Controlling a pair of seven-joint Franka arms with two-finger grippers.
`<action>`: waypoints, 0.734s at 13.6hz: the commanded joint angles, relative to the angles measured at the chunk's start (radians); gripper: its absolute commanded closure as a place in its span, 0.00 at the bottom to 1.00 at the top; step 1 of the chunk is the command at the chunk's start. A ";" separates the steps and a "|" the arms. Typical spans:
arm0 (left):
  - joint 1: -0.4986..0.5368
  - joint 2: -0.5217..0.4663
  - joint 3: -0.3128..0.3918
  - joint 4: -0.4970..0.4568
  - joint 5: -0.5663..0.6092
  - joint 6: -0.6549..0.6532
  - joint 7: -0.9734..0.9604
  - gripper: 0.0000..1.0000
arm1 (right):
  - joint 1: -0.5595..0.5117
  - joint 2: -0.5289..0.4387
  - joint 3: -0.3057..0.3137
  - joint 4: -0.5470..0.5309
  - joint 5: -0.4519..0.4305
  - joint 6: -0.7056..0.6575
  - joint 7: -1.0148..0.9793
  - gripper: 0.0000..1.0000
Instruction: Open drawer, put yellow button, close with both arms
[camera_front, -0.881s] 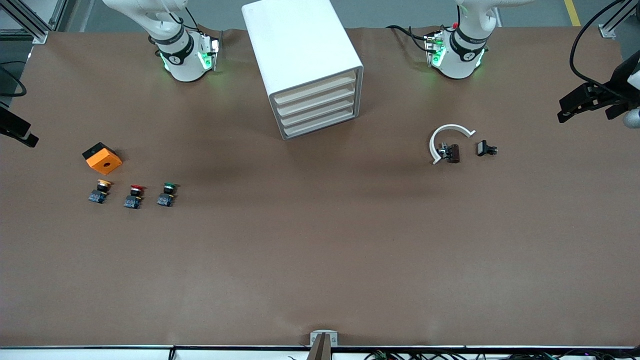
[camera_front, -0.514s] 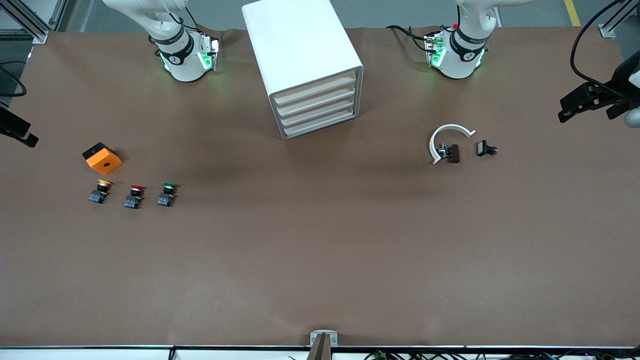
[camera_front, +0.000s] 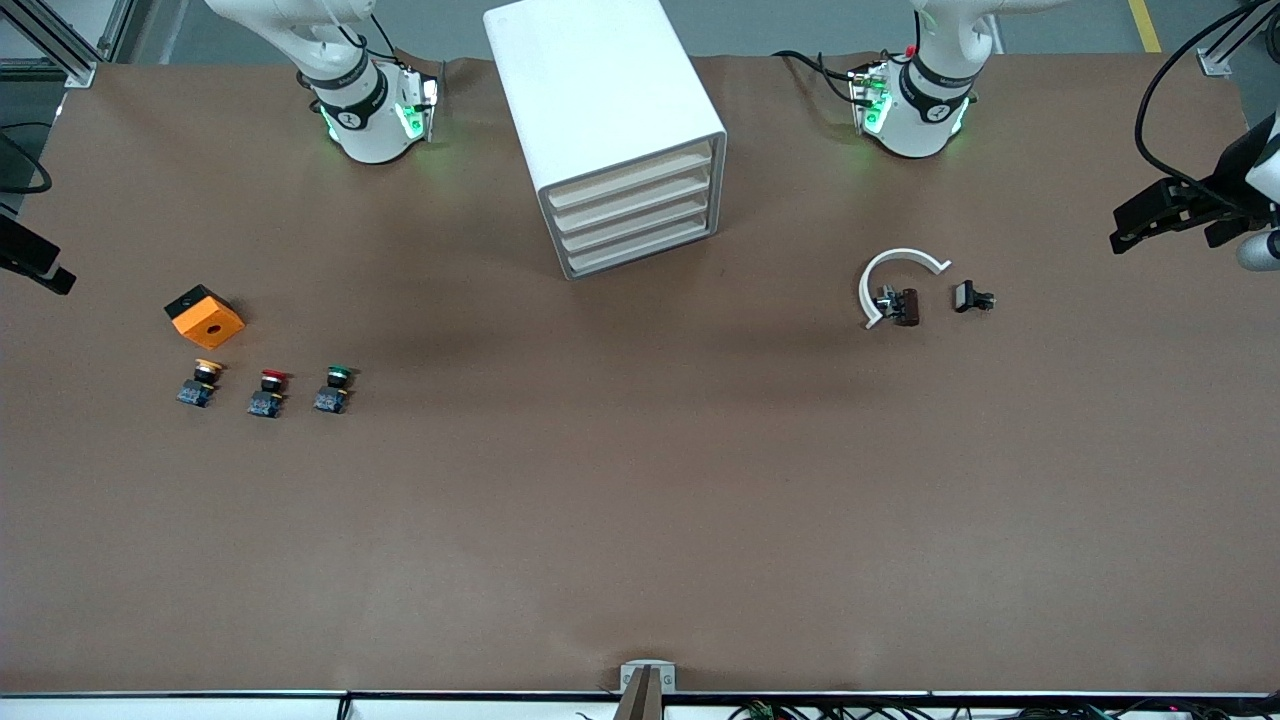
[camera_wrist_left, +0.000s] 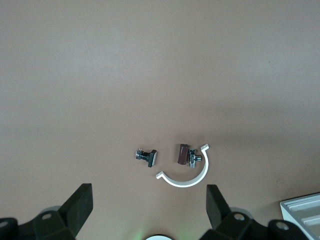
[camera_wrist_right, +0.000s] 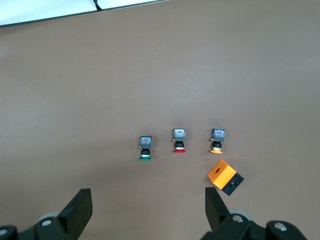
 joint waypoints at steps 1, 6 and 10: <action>-0.003 0.018 0.000 0.031 0.009 -0.022 -0.004 0.00 | -0.006 0.003 0.007 0.012 0.004 -0.006 0.007 0.00; 0.002 0.018 0.001 0.029 0.009 -0.022 -0.009 0.00 | -0.077 0.003 -0.015 0.010 0.020 -0.018 -0.036 0.00; 0.004 0.018 0.003 0.029 0.009 -0.022 -0.002 0.00 | -0.065 0.009 -0.015 -0.007 0.007 -0.069 -0.039 0.00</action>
